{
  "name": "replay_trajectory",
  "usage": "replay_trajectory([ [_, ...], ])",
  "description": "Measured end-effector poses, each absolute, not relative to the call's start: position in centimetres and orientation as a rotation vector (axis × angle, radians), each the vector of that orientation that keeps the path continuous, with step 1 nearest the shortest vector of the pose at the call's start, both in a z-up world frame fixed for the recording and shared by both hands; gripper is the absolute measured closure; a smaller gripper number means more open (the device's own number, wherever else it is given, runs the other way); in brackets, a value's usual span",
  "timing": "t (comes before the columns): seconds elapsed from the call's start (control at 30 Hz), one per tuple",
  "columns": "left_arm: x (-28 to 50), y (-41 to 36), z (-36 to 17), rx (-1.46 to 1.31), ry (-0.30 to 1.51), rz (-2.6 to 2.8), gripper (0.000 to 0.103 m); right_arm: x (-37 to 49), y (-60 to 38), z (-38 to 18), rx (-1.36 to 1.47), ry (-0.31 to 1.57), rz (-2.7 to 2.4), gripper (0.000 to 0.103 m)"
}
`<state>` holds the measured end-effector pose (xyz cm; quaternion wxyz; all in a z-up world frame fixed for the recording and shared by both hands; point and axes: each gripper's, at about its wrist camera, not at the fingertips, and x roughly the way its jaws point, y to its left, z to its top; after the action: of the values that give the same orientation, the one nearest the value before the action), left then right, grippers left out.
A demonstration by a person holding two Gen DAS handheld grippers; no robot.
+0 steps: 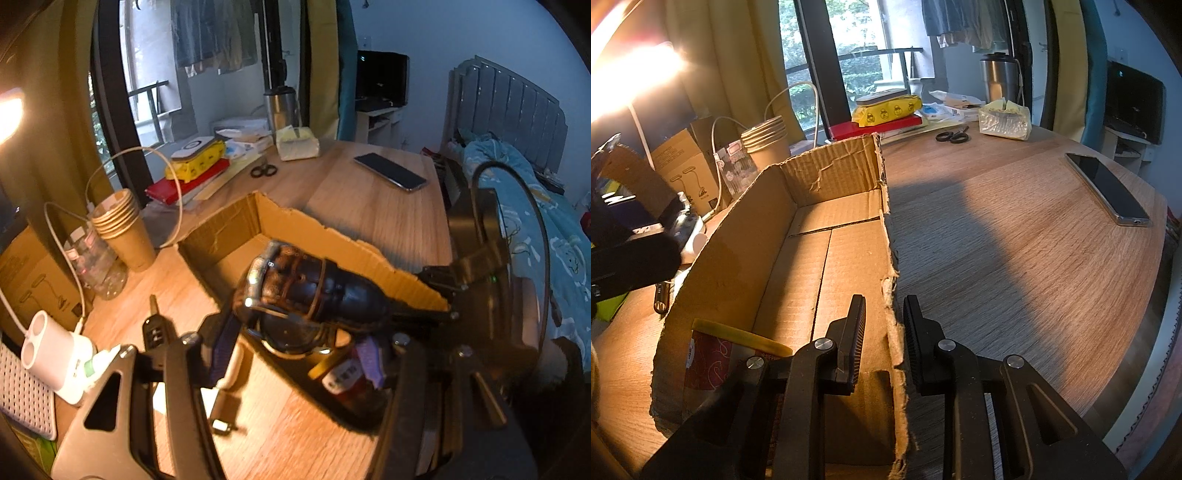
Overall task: Organize rigid objects
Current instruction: 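Carry the watch into the box beside the tin and release it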
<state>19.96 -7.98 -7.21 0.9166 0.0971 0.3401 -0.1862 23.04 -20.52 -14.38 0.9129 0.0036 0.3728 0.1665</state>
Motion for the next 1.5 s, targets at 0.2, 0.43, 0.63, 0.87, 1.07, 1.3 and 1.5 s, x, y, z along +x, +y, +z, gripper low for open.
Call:
replay_trajectory([
  [0.2,21.0,-8.6,-8.0,0.207,0.712,-0.388,0.045,23.0,-20.4,-14.4,0.008,0.768,0.343,0.080],
  [0.43,22.2,-9.6,-9.4,0.215,0.746,-0.412,0.045,23.0,-20.3,-14.3,0.007,0.768,0.343,0.080],
  [0.63,23.3,-10.0,-10.9,0.221,0.795,-0.415,0.045,23.0,-20.4,-14.4,0.009,0.767,0.343,0.080],
  [0.87,23.7,-9.9,-11.3,0.230,0.816,-0.393,0.044,22.9,-20.3,-14.4,0.008,0.767,0.343,0.080],
  [1.07,23.5,-9.9,-11.0,0.244,0.803,-0.378,0.035,22.9,-19.9,-14.5,0.008,0.768,0.344,0.080],
  [1.3,22.4,-9.8,-10.4,0.272,0.783,-0.373,0.029,22.8,-19.8,-14.5,0.009,0.768,0.345,0.080],
  [1.5,21.2,-9.0,-9.6,0.274,0.763,-0.362,0.029,22.8,-19.8,-14.5,0.010,0.768,0.345,0.080],
])
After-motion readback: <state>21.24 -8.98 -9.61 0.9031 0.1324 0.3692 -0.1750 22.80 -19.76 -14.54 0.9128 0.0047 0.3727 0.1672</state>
